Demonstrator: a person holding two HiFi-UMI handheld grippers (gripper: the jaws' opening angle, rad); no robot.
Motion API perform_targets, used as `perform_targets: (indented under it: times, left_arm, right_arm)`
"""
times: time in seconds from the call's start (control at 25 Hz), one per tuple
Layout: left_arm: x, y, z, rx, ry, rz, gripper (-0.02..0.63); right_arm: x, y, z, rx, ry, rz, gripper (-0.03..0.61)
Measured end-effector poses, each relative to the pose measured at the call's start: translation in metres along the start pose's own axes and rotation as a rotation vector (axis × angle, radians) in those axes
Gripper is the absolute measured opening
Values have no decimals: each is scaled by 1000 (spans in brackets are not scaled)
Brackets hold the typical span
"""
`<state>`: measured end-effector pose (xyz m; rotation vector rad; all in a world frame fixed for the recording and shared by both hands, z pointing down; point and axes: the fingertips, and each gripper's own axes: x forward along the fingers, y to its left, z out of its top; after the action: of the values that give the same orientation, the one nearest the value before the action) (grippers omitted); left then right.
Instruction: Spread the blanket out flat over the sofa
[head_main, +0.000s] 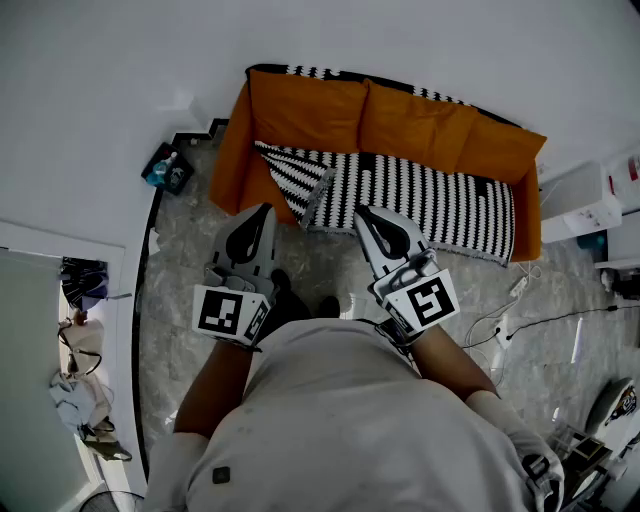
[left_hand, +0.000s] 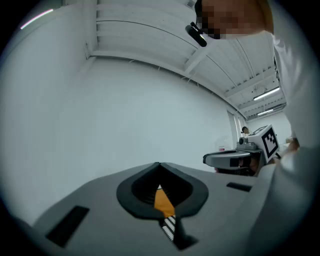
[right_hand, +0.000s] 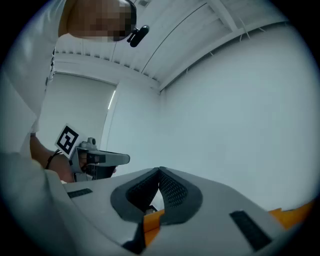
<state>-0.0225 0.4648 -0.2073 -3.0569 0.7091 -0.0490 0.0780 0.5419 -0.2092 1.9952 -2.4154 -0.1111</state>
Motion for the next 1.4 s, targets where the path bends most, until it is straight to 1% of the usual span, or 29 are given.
perform_targets:
  times: [0.4,0.64,0.88,1.2,1.4]
  left_arm:
    - [7,18,-4,-12,-6,-14,9]
    - [14,43,-5,-24,-9,-21,9]
    - [22,85,-15,-38,-3,-48,9]
    - [33,157,-8,-32,-7,-104,9]
    - [33,194,-13,-45,-3,-127,9]
  right_arm:
    - [17,-2,-3,-4,7,-10,26]
    - [40,-1,-4,9,7,-4,26]
    - [84,5,-11,-4,32,-10,26]
    - [153,14,-7,-7,45,-59,26]
    - [184,20,-11,-7,61,-92,26]
